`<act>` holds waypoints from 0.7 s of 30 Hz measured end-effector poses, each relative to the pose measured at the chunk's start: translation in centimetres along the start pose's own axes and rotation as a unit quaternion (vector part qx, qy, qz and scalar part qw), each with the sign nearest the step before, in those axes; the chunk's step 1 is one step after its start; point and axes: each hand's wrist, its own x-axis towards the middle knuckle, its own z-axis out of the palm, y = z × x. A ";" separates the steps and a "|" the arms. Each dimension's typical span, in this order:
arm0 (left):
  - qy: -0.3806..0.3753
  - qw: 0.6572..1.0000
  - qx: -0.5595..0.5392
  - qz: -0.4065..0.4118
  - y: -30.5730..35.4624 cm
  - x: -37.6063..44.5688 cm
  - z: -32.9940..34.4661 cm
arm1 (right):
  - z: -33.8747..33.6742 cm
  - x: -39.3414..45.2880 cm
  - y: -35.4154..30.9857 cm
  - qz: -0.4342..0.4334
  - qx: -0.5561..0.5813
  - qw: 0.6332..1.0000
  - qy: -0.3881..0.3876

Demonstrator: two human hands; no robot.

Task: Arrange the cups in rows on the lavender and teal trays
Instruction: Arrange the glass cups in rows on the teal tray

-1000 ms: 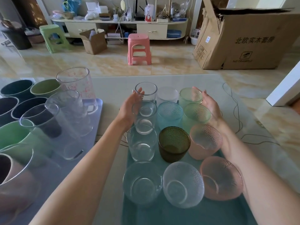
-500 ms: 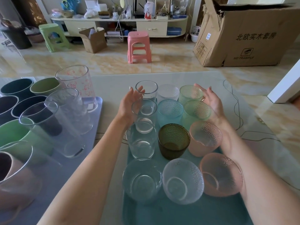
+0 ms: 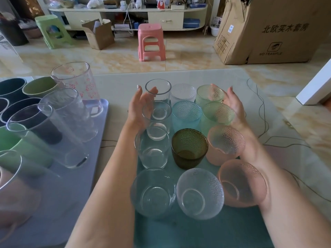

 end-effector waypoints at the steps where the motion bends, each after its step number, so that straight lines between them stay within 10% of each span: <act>1: 0.000 1.000 -0.010 -0.006 0.0 0.0 0.0 | 0.0 -0.2 0.1 0.002 -0.013 1.000 0.010; 21: -0.026 1.000 0.005 0.004 0.2 -1.0 0.2 | -0.5 -1.6 0.0 -0.020 -0.088 0.995 0.046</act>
